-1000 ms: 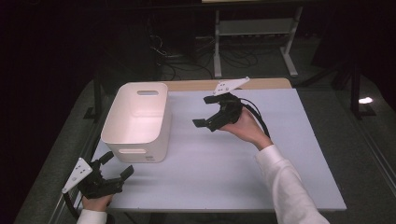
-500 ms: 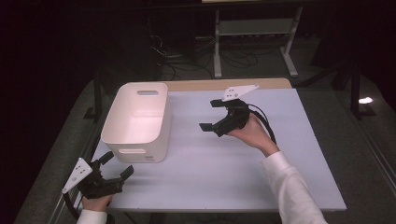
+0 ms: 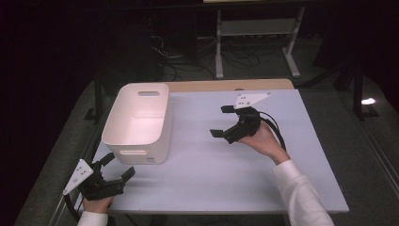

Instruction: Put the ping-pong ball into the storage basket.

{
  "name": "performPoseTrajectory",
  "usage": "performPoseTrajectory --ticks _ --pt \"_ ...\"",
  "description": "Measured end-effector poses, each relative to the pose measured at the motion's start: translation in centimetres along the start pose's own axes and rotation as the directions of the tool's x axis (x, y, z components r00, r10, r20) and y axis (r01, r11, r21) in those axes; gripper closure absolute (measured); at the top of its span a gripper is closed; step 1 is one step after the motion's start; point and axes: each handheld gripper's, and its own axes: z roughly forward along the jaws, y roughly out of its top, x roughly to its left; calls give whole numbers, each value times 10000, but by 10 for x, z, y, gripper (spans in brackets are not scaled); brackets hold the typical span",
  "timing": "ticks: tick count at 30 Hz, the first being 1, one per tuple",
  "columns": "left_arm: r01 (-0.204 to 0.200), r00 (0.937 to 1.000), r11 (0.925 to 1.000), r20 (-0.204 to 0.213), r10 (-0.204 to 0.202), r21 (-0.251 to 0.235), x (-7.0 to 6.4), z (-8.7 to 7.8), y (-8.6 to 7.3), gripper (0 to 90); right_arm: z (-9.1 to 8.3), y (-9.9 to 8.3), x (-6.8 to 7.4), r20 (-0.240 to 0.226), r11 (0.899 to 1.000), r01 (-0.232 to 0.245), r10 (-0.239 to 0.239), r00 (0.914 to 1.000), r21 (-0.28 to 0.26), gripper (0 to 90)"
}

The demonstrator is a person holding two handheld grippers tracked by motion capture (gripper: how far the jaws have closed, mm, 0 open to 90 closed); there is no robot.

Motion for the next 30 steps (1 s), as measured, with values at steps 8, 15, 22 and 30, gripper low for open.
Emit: performPoseTrajectory --ticks 8,15,22,30 --pt "12 10000 10000 16 -12 -48 0 0 0 0 -13 -9 0 233 9999 68 -65 9997 -114 0" --pt "-40 10000 10000 -2 40 -32 -1 -1 0 0 -21 -19 2 169 10000 53 -54 9998 74 0" --pt "-17 10000 10000 19 17 -69 -1 -1 1 0 -27 -28 7 321 10000 49 -51 9995 63 0" --pt "-44 10000 10000 -12 44 -61 -1 -2 1 0 -33 -36 10 218 10000 83 -81 9997 -47 0"
